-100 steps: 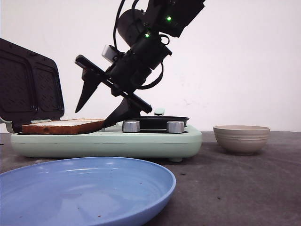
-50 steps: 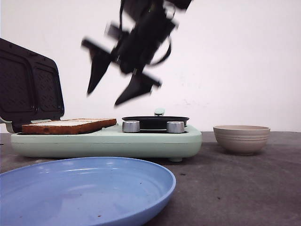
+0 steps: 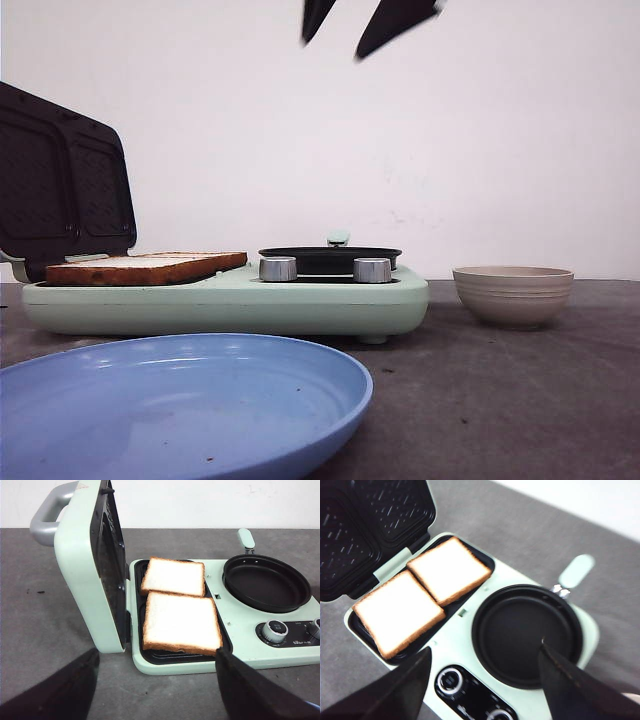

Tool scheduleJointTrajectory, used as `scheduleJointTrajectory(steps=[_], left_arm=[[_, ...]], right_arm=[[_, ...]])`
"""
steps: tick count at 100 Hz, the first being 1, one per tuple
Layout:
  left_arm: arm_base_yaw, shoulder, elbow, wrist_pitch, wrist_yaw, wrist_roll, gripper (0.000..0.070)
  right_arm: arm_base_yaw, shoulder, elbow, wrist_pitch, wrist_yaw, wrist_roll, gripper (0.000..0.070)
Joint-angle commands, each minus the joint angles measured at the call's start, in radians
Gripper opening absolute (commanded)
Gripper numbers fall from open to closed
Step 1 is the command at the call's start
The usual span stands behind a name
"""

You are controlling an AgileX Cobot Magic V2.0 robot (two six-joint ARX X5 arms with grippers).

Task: Make breakfast with bread and shrimp
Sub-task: 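Raise the right gripper away from the press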

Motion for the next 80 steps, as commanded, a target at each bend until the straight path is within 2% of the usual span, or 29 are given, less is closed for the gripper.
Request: scheduleJointTrajectory(steps=[1, 17, 46, 57, 70, 80], left_arm=[[0.0, 0.003, 0.003, 0.008, -0.006, -0.001, 0.039], [0.0, 0.003, 0.003, 0.006, -0.006, -0.002, 0.039], [0.0, 0.003, 0.004, -0.036, -0.006, -0.003, 0.039], [0.0, 0.003, 0.004, -0.043, -0.005, -0.003, 0.039], [0.0, 0.003, 0.004, -0.042, -0.004, -0.004, 0.039], [0.0, 0.003, 0.004, -0.042, -0.002, -0.004, 0.039]], right_arm=[[-0.004, -0.022, -0.002, -0.002, 0.008, -0.025, 0.0415], [-0.029, -0.132, -0.119, 0.058, 0.031, -0.025, 0.0408], [-0.032, -0.42, -0.536, 0.294, 0.069, -0.044, 0.0367], [-0.032, -0.523, -0.667, 0.361, 0.054, -0.043, 0.0367], [-0.032, -0.639, -0.821, 0.466, 0.051, 0.001, 0.0357], [-0.032, -0.703, -0.912, 0.48, 0.051, 0.04, 0.0356]])
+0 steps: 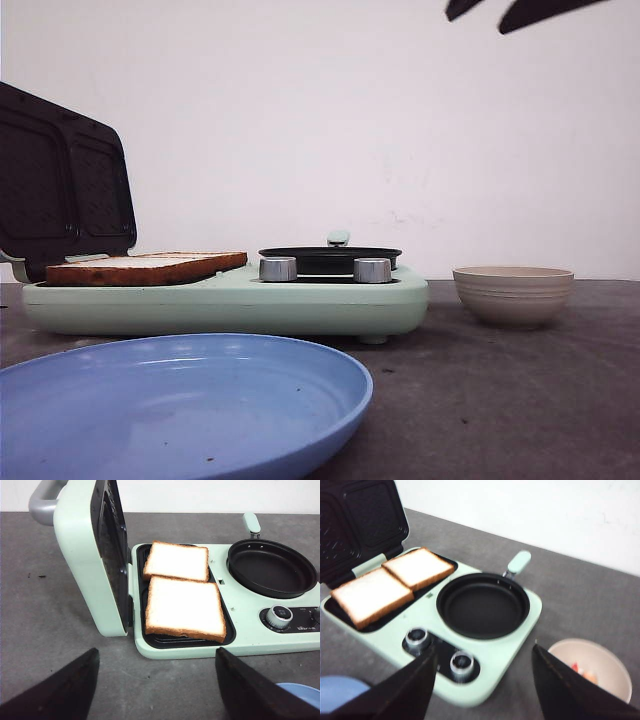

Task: Make breakfast with bread and shrimp
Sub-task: 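Raise the right gripper away from the press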

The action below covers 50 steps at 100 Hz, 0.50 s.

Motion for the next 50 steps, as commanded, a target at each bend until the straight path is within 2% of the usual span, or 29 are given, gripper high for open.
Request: scheduleJointTrajectory(steps=[1, 9, 19, 50], left_arm=[[0.0, 0.003, 0.004, 0.011, 0.001, -0.003, 0.039], [0.0, 0.003, 0.004, 0.011, 0.001, -0.002, 0.039], [0.0, 0.003, 0.004, 0.01, 0.001, -0.002, 0.039], [0.0, 0.003, 0.004, 0.011, 0.001, -0.007, 0.0391]], right_arm=[[0.008, -0.023, -0.045, 0.015, -0.002, 0.046, 0.0356], [0.009, -0.058, -0.105, 0.013, -0.002, 0.06, 0.0353], [0.009, -0.089, -0.171, 0.013, 0.006, 0.09, 0.0306], [0.011, -0.104, -0.219, 0.013, 0.002, 0.094, 0.0306]])
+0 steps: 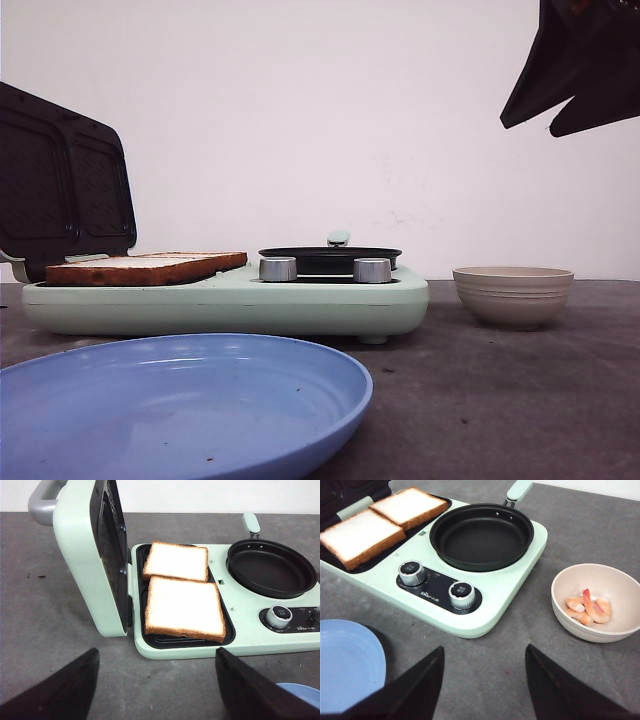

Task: Make breakfast with bread and shrimp
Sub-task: 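Raise the right gripper away from the press, then move the left gripper to the press lid handle and grasp it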

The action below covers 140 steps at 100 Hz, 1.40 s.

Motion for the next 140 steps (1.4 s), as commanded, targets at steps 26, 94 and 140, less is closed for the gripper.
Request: scheduleJointTrajectory(steps=[26, 94, 140], left_arm=[[0.0, 0.004, 0.004, 0.011, -0.005, -0.157, 0.0394], [0.211, 0.11, 0.004, 0.28, 0.183, -0.74, 0.0394], [0.528, 0.303, 0.006, 0.537, 0.474, -0.959, 0.0394]], right_arm=[[0.007, 0.004, -0.008, 0.012, 0.0, 0.008, 0.0306], [0.007, 0.004, -0.012, 0.011, -0.074, -0.001, 0.0306], [0.007, 0.004, -0.012, 0.024, -0.125, -0.024, 0.0306]])
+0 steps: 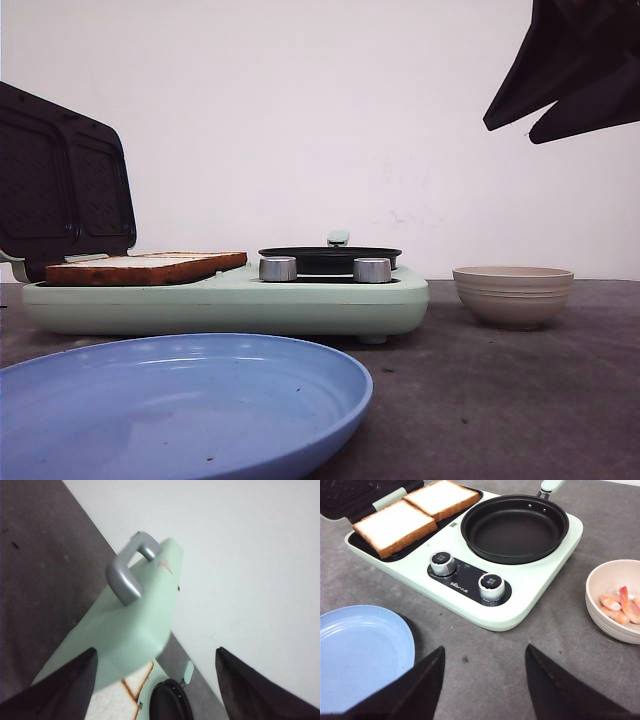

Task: Make breakfast with bread and shrimp
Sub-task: 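Move the left gripper to the press lid handle and grasp it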

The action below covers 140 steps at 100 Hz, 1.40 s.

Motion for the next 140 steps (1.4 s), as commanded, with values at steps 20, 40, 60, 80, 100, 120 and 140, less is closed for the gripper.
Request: scheduleJointTrajectory(steps=[20, 40, 60, 80, 100, 120, 140], left_arm=[[0.037, 0.196, 0.011, 0.188, 0.09, -0.096, 0.0394], [0.037, 0.325, 0.019, 0.317, 0.106, -0.129, 0.0394], [0.037, 0.423, 0.051, 0.388, 0.111, -0.14, 0.0395], [0.037, 0.519, 0.105, 0.456, 0.154, -0.162, 0.0394], [0.037, 0.588, 0.135, 0.463, 0.166, -0.185, 0.0393], [0.037, 0.621, 0.137, 0.489, 0.172, -0.191, 0.0383], [0.037, 0.624, 0.137, 0.49, 0.171, -0.171, 0.0189]], right_arm=[[0.007, 0.004, 0.003, 0.034, -0.017, -0.012, 0.0306], [0.007, 0.004, 0.003, 0.034, -0.016, -0.011, 0.0306], [0.007, 0.004, 0.003, 0.028, -0.015, -0.008, 0.0306], [0.007, 0.004, 0.003, 0.031, -0.014, -0.003, 0.0306], [0.007, 0.004, 0.003, 0.044, -0.013, -0.001, 0.0306], [0.007, 0.004, 0.003, 0.047, -0.004, 0.0, 0.0306], [0.007, 0.004, 0.003, 0.047, 0.013, 0.0, 0.0306]])
